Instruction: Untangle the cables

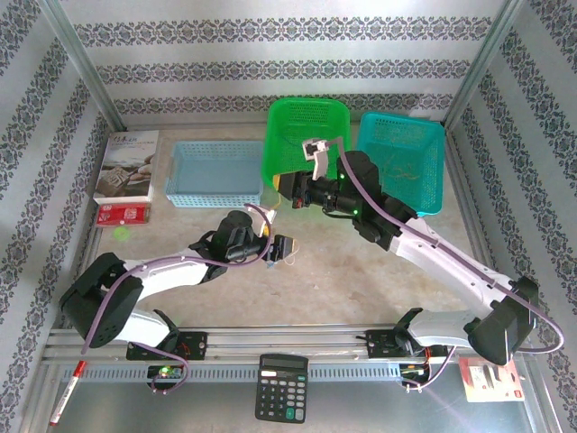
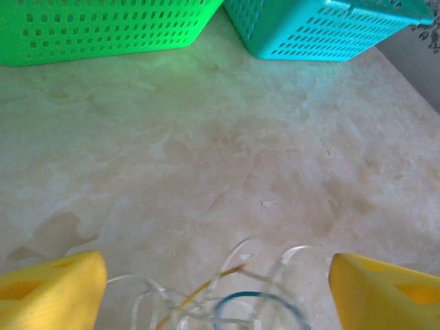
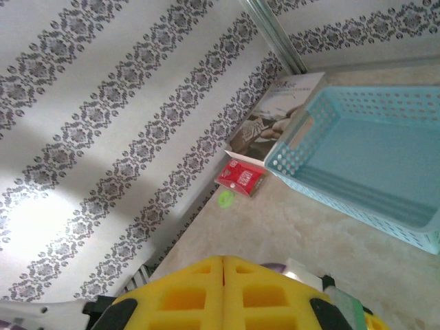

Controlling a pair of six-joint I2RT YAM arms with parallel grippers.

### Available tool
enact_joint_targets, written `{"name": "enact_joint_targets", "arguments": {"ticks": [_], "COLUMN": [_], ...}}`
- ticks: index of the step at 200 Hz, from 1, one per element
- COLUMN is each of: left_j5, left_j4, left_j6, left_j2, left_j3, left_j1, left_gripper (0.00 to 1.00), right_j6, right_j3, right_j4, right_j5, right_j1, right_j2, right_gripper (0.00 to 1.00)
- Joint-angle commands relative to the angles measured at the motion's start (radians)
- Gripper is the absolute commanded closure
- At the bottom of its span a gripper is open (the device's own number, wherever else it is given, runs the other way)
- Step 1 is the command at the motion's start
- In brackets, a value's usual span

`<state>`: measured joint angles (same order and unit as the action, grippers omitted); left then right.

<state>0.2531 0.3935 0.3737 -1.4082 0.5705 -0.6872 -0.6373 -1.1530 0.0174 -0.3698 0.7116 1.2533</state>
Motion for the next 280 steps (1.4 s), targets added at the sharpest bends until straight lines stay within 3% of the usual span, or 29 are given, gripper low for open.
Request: {"name": "enact_joint_targets", "arguments": {"ticks": [1, 27, 93, 166, 222, 280], "left_j5": [-0.010, -0.017, -0.026, -0.029, -0.046, -0.044], "left_j4": [0.068, 0.079, 0.083, -0.014, -0.124, -0.211], "left_j6": [-0.003, -0.001, 0.010, 0.022, 0.038, 0.045], "left_j2": [-0.015, -0.022, 0.019, 0.148, 0.211, 0.248], "left_j3": [-0.028, -0.056, -0.095, -0.048, 0.019, 0.069], "left_j1": [-0.012, -0.012, -0.012, -0.012, -0.012, -0.012], "left_gripper": [0.22, 0.26, 0.24, 0.00, 0.00, 0.00], "right_j6": [-0.018, -0.018, -0.006, 0.040, 0.054, 0.152], "right_j3": [-0.050, -0.084, -0.106, 0.006, 0.044, 0.089], "right_j4": [-0.031, -0.034, -0.017, -0.003, -0.041, -0.145], "right_j5": [-0.022, -0.025, -0.013, 0.178, 0.237, 0.463], "right_j1": [0.011, -0.001, -0.089, -0.384, -0.645, -0.693], "right_j2": [-0.012, -0.009, -0.040, -0.166, -0.149, -0.041], "right_gripper": [1.00, 1.00, 1.00, 1.00, 1.00, 1.00]}}
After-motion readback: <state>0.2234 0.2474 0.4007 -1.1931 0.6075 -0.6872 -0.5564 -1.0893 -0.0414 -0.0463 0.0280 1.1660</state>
